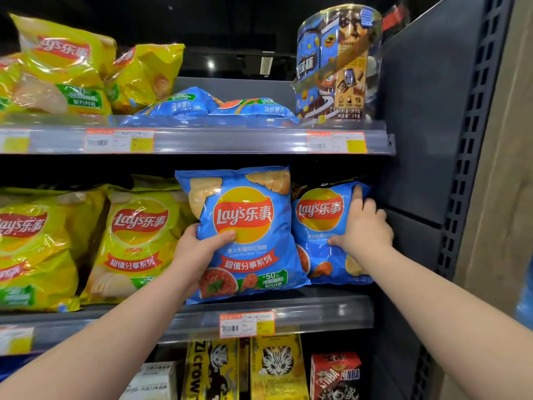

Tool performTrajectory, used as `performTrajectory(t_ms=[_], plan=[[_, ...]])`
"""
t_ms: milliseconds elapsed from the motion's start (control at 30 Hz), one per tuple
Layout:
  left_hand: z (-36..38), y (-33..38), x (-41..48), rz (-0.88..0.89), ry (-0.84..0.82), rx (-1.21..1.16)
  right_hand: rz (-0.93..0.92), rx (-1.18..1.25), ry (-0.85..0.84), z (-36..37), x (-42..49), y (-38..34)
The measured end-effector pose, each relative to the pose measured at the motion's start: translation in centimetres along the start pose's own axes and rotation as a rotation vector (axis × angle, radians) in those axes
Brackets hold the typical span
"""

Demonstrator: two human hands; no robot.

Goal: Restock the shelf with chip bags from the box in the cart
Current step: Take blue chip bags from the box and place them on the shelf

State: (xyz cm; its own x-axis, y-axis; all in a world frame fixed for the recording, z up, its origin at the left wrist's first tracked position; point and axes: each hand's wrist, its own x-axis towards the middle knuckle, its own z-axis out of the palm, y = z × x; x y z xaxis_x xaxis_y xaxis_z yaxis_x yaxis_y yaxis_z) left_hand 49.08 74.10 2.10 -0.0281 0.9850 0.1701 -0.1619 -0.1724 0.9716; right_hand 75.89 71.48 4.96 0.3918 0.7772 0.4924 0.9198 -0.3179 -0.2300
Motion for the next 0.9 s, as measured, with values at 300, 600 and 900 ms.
performTrajectory(t_ms=[300, 600, 900], plan=[[-0.1, -0.4, 0.6, 0.006, 0.001, 0.162, -0.081, -0.01, -0.044, 1.8, -4.0, 0.2], [0.5, -1.8, 1.2, 0.018, 0.008, 0.078, -0.126, 0.156, -0.169, 3.3, -2.9, 0.7], [1.3, -2.2, 1.3, 0.138, 0.116, 0.299, -0.083, 0.144, -0.112, 2.5, -3.0, 0.7]])
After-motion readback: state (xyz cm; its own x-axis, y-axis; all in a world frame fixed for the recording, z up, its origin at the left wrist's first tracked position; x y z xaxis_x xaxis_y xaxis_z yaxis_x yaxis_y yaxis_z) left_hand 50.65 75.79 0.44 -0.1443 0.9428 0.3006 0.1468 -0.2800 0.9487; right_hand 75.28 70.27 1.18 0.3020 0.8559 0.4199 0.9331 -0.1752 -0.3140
